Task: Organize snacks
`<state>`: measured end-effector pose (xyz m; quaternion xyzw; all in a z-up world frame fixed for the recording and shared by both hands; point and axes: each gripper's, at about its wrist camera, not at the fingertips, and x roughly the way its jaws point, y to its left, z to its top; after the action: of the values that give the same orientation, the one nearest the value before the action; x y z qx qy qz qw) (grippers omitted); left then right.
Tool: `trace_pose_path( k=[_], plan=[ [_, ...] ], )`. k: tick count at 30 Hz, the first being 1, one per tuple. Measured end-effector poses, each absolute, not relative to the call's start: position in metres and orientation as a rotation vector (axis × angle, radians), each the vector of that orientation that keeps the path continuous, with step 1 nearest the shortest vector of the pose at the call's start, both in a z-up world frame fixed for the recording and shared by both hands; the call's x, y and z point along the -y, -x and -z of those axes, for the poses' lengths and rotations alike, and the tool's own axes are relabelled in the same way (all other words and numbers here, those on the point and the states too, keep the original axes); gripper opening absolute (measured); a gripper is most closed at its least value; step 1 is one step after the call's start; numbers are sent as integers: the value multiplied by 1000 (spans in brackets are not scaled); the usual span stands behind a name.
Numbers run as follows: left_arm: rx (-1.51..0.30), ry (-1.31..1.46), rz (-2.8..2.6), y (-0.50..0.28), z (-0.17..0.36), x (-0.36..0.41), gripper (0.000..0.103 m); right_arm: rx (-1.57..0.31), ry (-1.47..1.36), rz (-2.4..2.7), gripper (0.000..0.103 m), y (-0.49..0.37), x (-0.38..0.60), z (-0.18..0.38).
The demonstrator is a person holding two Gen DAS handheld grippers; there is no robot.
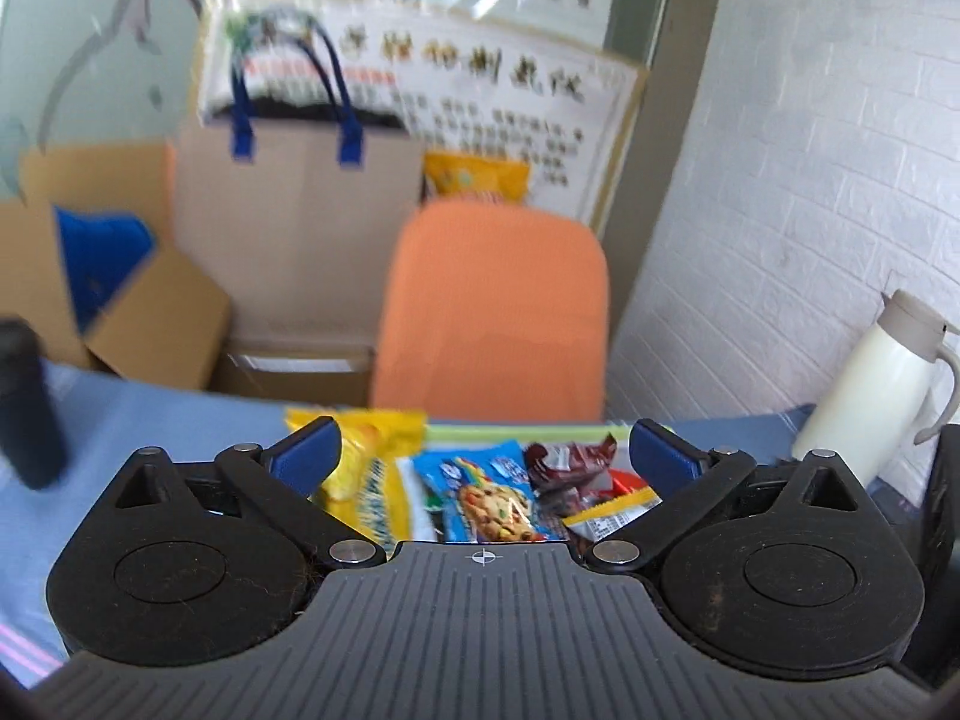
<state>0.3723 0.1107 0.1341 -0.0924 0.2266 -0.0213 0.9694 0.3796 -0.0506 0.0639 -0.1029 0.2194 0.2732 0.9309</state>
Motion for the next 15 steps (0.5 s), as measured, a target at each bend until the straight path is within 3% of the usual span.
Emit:
trace_pose_path(
  k=[8,15],
  plan=[
    [-413,154,-15,-277,-121,-84,92,-448,226,-440,102,-316,87,-87],
    [-496,154,-93,-207,-83,-69,92,-474,83,-285,103,-226,118,-52]
  ],
)
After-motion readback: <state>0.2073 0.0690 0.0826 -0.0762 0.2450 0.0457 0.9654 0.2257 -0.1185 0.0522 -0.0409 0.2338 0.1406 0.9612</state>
